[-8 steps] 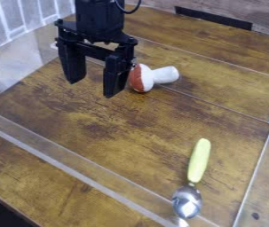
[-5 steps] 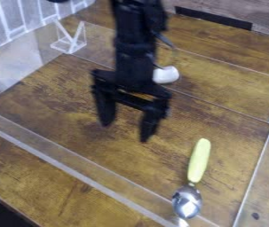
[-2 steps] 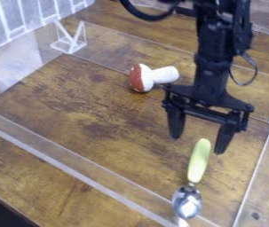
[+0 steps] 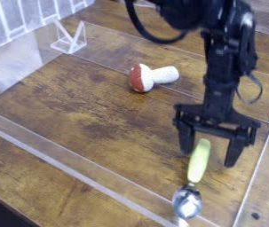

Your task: Move the green spoon to the left

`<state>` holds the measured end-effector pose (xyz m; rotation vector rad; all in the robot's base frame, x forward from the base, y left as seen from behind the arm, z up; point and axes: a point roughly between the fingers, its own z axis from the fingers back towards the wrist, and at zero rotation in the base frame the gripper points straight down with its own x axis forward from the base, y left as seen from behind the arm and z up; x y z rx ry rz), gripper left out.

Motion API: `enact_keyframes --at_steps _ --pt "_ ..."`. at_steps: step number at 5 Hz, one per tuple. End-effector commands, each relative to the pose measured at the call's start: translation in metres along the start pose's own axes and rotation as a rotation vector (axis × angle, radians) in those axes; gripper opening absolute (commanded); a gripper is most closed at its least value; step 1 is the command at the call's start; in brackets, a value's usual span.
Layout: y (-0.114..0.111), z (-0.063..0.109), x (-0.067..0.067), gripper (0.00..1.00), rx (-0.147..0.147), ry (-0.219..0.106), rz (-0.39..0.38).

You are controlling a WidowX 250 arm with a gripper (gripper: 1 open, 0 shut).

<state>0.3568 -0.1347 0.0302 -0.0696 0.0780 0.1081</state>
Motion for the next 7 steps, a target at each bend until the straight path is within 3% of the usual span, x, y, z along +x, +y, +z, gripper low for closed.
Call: enact_keyframes --at_steps 1,3,5,7 --pt "-0.007 0.018 0.014 1.00 -0.039 -0.050 -0.004" --pt "-0.026 0.020 0.011 1.00 -0.033 -0.014 -0.090" --pt "-0.005 0.018 0.000 1.00 -0.020 0.027 -0.200" --pt "-0.003 0.016 -0.005 1.00 -0.029 0.048 -0.087"
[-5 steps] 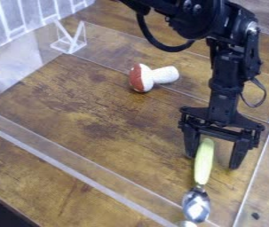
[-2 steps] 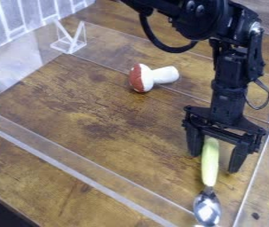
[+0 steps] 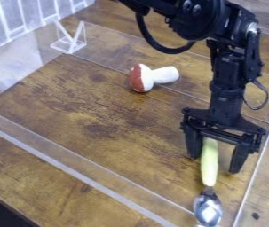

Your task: Move the green spoon to the left

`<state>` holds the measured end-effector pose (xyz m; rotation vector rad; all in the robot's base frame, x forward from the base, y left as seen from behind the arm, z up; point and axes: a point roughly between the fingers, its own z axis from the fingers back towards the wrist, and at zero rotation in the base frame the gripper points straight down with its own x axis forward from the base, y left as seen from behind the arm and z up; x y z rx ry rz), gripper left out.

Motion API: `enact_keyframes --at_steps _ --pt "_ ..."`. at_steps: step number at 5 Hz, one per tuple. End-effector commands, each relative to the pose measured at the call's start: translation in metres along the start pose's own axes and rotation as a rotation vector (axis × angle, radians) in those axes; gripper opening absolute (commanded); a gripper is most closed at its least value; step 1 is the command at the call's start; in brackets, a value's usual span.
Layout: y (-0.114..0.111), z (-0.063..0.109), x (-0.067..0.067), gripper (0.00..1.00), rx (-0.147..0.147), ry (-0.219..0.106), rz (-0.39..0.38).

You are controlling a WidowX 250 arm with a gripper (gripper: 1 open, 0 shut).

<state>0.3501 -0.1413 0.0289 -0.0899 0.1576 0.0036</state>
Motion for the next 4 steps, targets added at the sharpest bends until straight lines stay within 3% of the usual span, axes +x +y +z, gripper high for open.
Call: enact_keyframes --at_steps 1,3,4 --pt "0.003 0.017 -0.002 1.00 -0.021 -0.027 0.063" --pt "0.014 0.017 0.005 1.00 -0.030 -0.013 0.170" --pt "0.012 0.016 0.004 1.00 -0.025 -0.006 0.150"
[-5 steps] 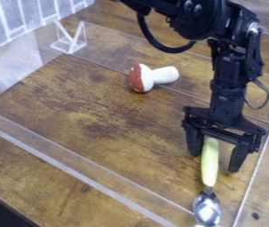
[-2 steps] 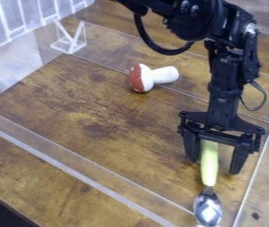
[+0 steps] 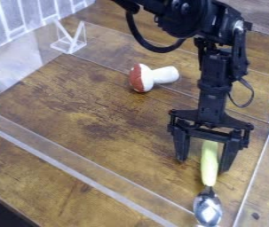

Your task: Move the green spoon to the left

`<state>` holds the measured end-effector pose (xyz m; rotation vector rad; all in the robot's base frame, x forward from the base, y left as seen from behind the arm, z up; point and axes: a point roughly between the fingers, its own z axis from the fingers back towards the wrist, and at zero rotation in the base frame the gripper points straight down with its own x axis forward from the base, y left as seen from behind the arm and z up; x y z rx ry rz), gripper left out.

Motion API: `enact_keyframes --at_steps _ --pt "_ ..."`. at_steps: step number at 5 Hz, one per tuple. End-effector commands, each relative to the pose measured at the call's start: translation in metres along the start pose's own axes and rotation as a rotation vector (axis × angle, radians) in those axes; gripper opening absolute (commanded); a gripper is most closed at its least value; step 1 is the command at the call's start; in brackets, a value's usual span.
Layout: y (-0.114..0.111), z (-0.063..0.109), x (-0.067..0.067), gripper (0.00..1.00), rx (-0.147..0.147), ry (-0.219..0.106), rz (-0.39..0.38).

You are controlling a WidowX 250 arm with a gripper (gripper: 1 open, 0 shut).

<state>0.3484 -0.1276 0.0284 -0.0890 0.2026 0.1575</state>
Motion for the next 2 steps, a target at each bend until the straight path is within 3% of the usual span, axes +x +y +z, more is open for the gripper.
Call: enact_keyframes --at_steps 1,2 --pt "-0.0065 0.0148 0.0036 1.00 -0.012 -0.037 -0.040" --pt "-0.0118 0.0147 0.0059 1.00 -0.002 -0.027 -0.085"
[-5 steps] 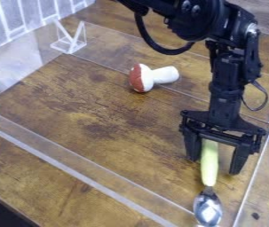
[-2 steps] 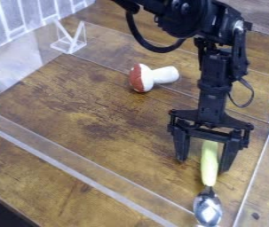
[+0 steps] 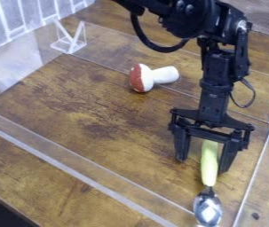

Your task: Move the green spoon to the left

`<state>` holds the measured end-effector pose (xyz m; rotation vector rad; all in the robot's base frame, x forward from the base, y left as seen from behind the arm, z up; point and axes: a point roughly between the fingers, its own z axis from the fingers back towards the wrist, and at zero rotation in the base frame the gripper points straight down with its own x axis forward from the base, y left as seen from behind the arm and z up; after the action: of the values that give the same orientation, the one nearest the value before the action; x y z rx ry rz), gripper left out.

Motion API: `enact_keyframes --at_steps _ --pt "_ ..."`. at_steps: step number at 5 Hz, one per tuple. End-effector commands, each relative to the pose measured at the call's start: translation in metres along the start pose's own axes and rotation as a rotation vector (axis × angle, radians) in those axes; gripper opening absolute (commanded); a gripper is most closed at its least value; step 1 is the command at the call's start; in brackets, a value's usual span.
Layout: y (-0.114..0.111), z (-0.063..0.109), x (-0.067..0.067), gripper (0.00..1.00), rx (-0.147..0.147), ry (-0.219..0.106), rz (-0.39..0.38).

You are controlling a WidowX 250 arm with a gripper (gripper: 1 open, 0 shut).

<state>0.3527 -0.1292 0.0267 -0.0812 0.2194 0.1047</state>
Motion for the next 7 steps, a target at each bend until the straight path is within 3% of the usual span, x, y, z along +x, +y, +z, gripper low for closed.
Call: enact_keyframes --at_steps 1,2,3,6,7 --pt "-0.019 0.015 -0.005 1.00 -0.026 -0.044 0.018" --pt "-0.028 0.013 -0.011 1.00 -0.038 -0.043 0.071" --pt "-0.027 0.015 -0.017 0.00 -0.030 -0.031 0.056" --pt "-0.039 0.016 -0.026 0.00 0.011 -0.033 0.000" --pt "-0.039 0.014 -0.029 0.00 0.009 -0.038 0.053"
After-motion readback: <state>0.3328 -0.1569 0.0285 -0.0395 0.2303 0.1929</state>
